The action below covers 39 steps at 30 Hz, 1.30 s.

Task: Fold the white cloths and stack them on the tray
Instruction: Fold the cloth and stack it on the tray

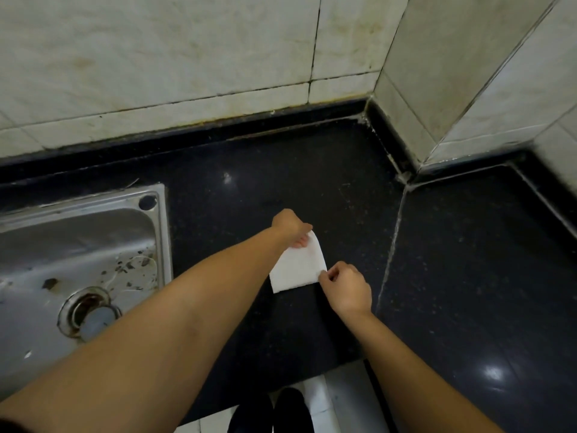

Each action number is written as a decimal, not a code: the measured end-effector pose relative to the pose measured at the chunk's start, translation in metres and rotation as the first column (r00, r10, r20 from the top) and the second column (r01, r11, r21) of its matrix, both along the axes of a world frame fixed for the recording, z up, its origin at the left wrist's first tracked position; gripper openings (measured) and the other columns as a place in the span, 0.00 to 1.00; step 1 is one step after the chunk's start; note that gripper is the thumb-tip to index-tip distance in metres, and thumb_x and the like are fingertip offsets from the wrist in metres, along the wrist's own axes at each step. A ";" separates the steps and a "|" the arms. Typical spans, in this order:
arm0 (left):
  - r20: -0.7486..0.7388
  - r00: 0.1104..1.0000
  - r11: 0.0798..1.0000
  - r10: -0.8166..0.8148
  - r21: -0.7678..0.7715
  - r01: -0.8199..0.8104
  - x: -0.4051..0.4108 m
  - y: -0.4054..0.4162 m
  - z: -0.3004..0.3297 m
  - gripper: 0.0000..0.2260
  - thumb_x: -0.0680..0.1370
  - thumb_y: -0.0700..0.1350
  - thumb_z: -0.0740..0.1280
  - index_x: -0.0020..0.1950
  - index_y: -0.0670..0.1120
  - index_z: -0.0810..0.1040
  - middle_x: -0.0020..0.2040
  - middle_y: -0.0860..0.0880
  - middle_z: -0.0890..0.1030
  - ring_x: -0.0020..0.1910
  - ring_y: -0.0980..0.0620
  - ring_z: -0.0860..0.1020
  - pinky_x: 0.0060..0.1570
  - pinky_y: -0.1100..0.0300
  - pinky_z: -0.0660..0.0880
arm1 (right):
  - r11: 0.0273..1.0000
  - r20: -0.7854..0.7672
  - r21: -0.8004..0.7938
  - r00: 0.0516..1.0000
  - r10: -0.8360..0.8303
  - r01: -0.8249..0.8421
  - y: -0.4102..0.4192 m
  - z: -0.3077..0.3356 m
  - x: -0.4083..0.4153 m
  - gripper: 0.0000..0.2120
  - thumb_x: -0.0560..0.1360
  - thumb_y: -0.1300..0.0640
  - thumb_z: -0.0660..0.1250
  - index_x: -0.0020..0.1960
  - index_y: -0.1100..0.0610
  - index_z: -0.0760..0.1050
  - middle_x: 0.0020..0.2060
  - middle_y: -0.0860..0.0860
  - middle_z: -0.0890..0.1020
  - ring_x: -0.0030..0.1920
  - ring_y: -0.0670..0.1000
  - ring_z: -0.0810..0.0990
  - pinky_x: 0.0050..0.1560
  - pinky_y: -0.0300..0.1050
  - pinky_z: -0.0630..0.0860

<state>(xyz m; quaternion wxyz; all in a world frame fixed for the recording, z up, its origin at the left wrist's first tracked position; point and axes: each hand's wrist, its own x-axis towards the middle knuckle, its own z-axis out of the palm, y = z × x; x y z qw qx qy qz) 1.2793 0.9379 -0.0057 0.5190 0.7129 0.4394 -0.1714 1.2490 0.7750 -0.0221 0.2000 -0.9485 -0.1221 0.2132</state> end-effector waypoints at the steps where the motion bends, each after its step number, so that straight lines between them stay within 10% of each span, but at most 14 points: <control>1: -0.004 1.000 1.000 0.003 0.003 -0.003 0.000 -0.001 0.000 0.14 0.79 0.45 0.66 0.56 0.35 0.77 0.38 0.43 0.81 0.32 0.52 0.79 0.40 0.60 0.79 | 0.999 0.012 -0.033 0.999 0.033 -0.032 0.000 0.000 0.001 0.09 0.76 0.48 0.62 0.44 0.53 0.73 0.47 0.51 0.77 0.49 0.53 0.78 0.54 0.50 0.74; 9: 0.149 0.989 0.975 -0.004 0.219 -0.029 -0.039 0.019 0.016 0.07 0.81 0.46 0.61 0.46 0.44 0.71 0.46 0.43 0.77 0.36 0.51 0.76 0.44 0.53 0.77 | 0.999 -0.047 0.010 0.998 0.048 -0.048 0.023 0.021 0.034 0.20 0.77 0.50 0.60 0.66 0.58 0.69 0.61 0.56 0.73 0.60 0.56 0.74 0.58 0.51 0.73; 17: -0.173 0.980 0.880 -0.097 0.446 0.166 -0.095 0.012 -0.012 0.27 0.78 0.59 0.60 0.68 0.40 0.67 0.63 0.42 0.74 0.59 0.44 0.76 0.50 0.53 0.74 | 0.987 -0.144 -0.120 0.986 0.086 -0.103 0.061 0.014 0.035 0.23 0.78 0.51 0.64 0.66 0.63 0.64 0.62 0.59 0.75 0.60 0.59 0.76 0.54 0.51 0.74; 25: 0.203 0.977 0.956 0.071 0.267 -0.125 -0.101 0.002 -0.010 0.08 0.78 0.46 0.64 0.40 0.47 0.69 0.41 0.49 0.74 0.39 0.53 0.73 0.37 0.61 0.69 | 0.994 -0.207 0.111 0.978 0.038 -0.015 0.052 0.015 0.031 0.18 0.75 0.55 0.64 0.61 0.62 0.71 0.58 0.58 0.75 0.56 0.57 0.76 0.49 0.48 0.74; 30: 0.387 0.900 0.968 0.198 0.069 -0.243 -0.095 -0.002 0.024 0.03 0.78 0.42 0.63 0.45 0.45 0.70 0.38 0.51 0.72 0.37 0.53 0.70 0.34 0.61 0.68 | 0.803 -0.565 0.459 0.823 -0.067 0.381 0.030 0.041 0.031 0.11 0.76 0.64 0.62 0.57 0.66 0.72 0.51 0.58 0.79 0.47 0.54 0.78 0.44 0.47 0.76; 39: 0.454 0.889 0.995 0.060 -0.095 -0.018 -0.072 -0.056 0.067 0.05 0.77 0.38 0.59 0.49 0.46 0.72 0.50 0.45 0.76 0.46 0.49 0.75 0.39 0.58 0.72 | 0.384 -0.823 0.493 0.561 -0.084 0.781 -0.047 0.089 0.018 0.11 0.78 0.55 0.64 0.56 0.61 0.75 0.49 0.59 0.83 0.48 0.58 0.82 0.51 0.56 0.79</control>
